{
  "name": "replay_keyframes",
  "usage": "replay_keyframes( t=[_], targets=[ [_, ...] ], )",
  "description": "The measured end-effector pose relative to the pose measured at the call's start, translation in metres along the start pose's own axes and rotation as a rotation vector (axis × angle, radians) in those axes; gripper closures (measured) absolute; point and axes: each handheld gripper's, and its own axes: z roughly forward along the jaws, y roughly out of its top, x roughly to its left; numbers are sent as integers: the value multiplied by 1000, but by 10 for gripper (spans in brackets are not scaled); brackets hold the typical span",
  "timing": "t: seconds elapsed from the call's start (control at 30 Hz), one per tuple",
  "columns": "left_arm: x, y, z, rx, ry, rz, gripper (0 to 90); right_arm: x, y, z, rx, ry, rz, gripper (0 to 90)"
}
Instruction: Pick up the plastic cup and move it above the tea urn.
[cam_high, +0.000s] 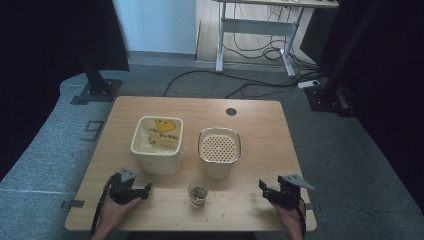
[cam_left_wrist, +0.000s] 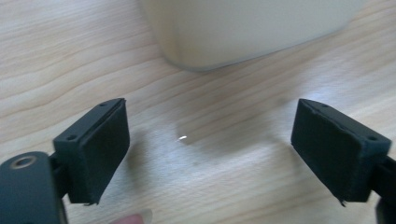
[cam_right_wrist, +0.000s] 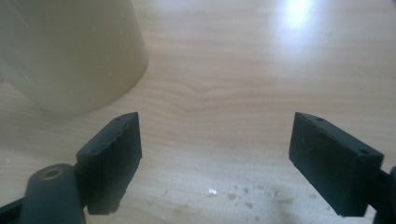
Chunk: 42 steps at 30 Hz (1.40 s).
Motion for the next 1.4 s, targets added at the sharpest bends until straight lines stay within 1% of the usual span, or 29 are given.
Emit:
replay_keyframes(
  t=[0.07,0.1,0.13,0.2,0.23,0.27,0.33,0.37,0.4,0.43,0.47,0.5,0.53,0.57,0.63,0.67,0.7,0.77,0.87,1.0,1.03,1.07,1.13,1.17,1.2,1.23,1.33,1.37,1.4],
  targets=[
    [-2,-1,-4,-12,-15,9,119,2,1,-2,-25,-11,-25,195],
    [-4,-3,-9,-33,-21,8,122,3,2,-4,-42,-19,-36,199],
    [-4,-3,-9,-33,-21,8,122,3,2,-4,-42,-19,-36,199],
    [-5,-6,-13,-53,-23,-1,123,6,1,-6,-38,15,-26,200],
    [-5,-6,-16,-62,-21,-7,123,6,1,-6,-38,15,-26,200],
    [-4,-7,-19,-68,-23,-16,128,7,1,-7,-34,28,-24,205],
    [-4,-8,-25,-75,-30,-27,136,9,0,-10,-33,83,-16,207],
    [-4,-8,-28,-81,-30,-30,141,15,1,-12,-44,127,-11,208],
    [-5,-8,-30,-86,-32,-33,143,20,1,-12,-50,152,-9,208],
    [-5,-9,-33,-89,-35,-35,143,20,1,-12,-50,152,-9,208],
    [-5,-9,-34,-92,-38,-37,144,25,1,-12,-48,177,-16,207],
    [-5,-9,-33,-87,-44,-35,145,38,1,-10,-48,203,-60,197],
    [-5,-9,-33,-87,-44,-35,145,38,1,-10,-48,203,-60,197],
    [-4,-9,-32,-79,-48,-34,145,44,0,-9,-43,220,-76,197],
    [-4,-11,-27,-58,-53,-30,145,55,-1,-6,-34,272,-91,197],
    [-3,-12,-25,-50,-57,-32,145,66,-3,-3,-25,317,-107,189],
    [-3,-13,-24,-43,-63,-33,145,66,-3,-3,-25,317,-107,189],
    [-3,-14,-24,-42,-68,-34,144,78,-4,0,-21,352,-123,176],
    [-3,-14,-27,-51,-64,-34,144,94,-7,4,-11,408,-129,159],
    [-3,-14,-28,-53,-66,-43,145,114,-11,11,2,428,-172,159],
    [-3,-14,-28,-48,-68,-44,145,118,-12,13,3,444,-172,160],
    [-3,-14,-27,-47,-67,-44,145,127,-12,16,2,467,-184,162],
    [-3,-14,-27,-44,-65,-46,145,131,-13,17,2,480,-189,162],
    [-3,-15,-26,-44,-65,-48,146,139,-13,21,4,502,-196,163],
    [-3,-15,-26,-44,-67,-50,146,143,-13,23,5,512,-204,162],
    [-3,-15,-26,-43,-68,-50,146,143,-13,23,5,512,-204,162],
    [-4,-16,-26,-41,-74,-54,151,153,-15,28,13,536,-233,161],
    [-5,-16,-25,-41,-77,-55,152,161,-14,33,17,536,-259,162],
    [-5,-16,-25,-41,-77,-55,152,161,-14,33,17,536,-259,162]
  ],
)
